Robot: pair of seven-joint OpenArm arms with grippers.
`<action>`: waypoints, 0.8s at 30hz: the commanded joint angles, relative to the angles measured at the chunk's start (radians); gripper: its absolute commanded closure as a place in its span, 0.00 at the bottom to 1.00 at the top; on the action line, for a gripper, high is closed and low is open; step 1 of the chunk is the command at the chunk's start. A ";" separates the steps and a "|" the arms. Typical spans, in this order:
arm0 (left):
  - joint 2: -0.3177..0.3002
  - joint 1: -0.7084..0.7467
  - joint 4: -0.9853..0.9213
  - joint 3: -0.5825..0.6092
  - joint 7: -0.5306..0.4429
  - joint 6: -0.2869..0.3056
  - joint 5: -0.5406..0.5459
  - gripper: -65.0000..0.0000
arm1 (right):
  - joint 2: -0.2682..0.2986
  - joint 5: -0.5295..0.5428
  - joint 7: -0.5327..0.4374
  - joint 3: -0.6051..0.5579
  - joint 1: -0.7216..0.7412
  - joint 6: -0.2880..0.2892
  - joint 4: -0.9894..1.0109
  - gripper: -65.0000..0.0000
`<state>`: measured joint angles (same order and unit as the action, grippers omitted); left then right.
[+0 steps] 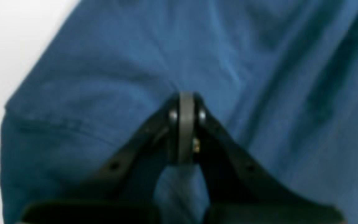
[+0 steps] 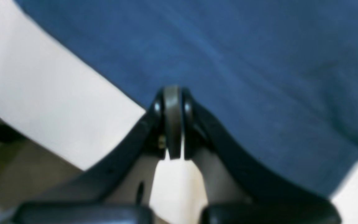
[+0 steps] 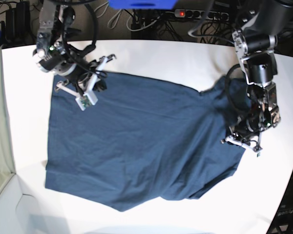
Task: Layout the t-shirt on the table in an organized manner, then fold the t-shirt properly
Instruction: 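Grasp the shirt body with both grippers and drag it to smooth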
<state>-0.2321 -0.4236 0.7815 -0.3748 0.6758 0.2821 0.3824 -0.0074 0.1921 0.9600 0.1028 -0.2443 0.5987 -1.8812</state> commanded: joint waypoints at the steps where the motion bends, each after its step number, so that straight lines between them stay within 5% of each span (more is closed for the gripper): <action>1: -0.014 -0.017 -0.012 0.006 0.008 -0.013 -0.040 0.99 | 0.010 0.005 -0.017 0.002 0.009 -0.003 0.019 1.00; 8: -0.040 0.081 -0.030 0.001 0.022 -0.007 -0.047 0.99 | 0.131 0.005 -0.020 0.018 0.133 -0.003 0.277 1.00; 13: -0.057 0.219 0.111 -0.002 0.170 -0.007 -0.021 0.99 | 0.203 0.005 -0.065 0.084 0.271 -0.003 0.480 1.00; 20: -0.052 0.501 0.551 0.006 0.348 -0.007 0.235 0.99 | 0.295 0.005 -0.235 0.076 0.560 -0.004 0.845 1.00; 24: -0.045 0.592 0.832 -0.002 0.421 -0.007 0.396 0.99 | 0.330 0.005 -0.252 0.076 0.738 -0.004 0.969 1.00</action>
<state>-0.2577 0.1932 1.5742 -0.3702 1.1198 0.2687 0.7525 0.3046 0.1753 0.7372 0.1745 0.4603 0.5953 -0.8917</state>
